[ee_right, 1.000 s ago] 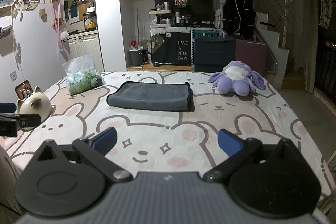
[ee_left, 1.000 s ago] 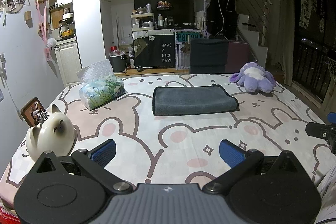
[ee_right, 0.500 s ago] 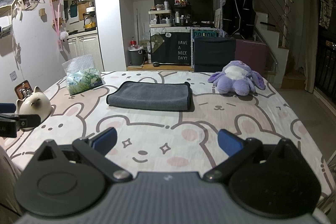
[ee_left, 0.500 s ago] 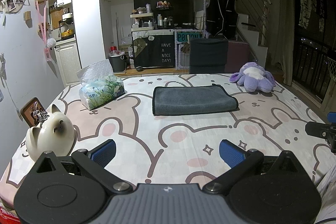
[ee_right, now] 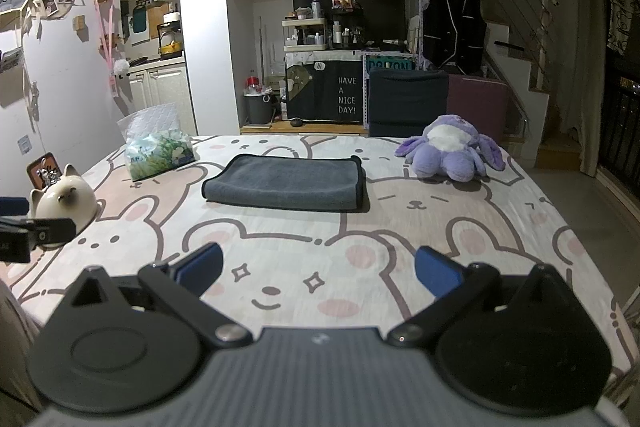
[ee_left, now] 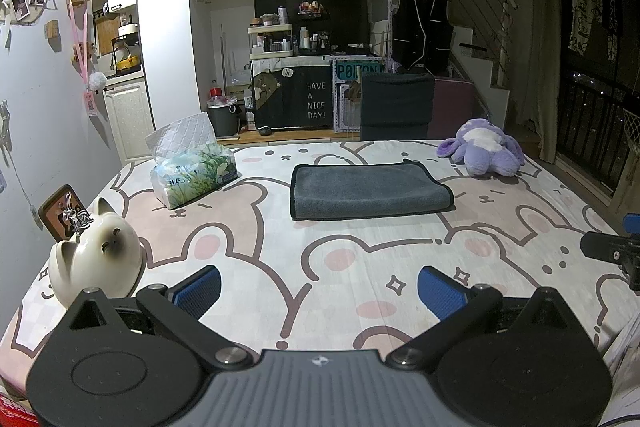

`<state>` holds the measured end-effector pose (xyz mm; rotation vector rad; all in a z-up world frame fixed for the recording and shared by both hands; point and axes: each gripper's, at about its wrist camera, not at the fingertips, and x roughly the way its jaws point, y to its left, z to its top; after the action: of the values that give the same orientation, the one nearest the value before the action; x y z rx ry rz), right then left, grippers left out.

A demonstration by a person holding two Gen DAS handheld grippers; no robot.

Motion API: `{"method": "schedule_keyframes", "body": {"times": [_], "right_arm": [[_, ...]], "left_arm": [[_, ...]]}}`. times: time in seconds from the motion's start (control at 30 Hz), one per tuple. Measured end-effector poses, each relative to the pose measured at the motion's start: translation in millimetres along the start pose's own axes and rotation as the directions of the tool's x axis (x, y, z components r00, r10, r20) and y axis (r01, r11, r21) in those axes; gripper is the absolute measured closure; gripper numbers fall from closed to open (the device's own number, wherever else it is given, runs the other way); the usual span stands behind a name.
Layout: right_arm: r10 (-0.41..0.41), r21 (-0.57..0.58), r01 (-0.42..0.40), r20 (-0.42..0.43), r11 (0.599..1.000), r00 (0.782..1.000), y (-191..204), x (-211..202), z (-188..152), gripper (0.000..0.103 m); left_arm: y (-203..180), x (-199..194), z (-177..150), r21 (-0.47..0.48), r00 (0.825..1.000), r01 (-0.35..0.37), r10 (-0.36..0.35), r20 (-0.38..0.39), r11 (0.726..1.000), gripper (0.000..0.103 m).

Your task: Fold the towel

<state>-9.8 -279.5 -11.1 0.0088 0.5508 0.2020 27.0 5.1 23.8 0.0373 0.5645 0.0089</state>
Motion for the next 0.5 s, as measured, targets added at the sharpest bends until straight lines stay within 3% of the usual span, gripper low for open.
{"method": "schedule_keyframes", "body": {"times": [0.5], "right_arm": [[0.0,0.0,0.0,-0.001,1.0,1.0,-0.3,0.2,0.3,0.0]], "left_arm": [[0.9,-0.1,-0.7,0.0,1.0,-0.003,0.003,0.0,1.0,0.0]]}}
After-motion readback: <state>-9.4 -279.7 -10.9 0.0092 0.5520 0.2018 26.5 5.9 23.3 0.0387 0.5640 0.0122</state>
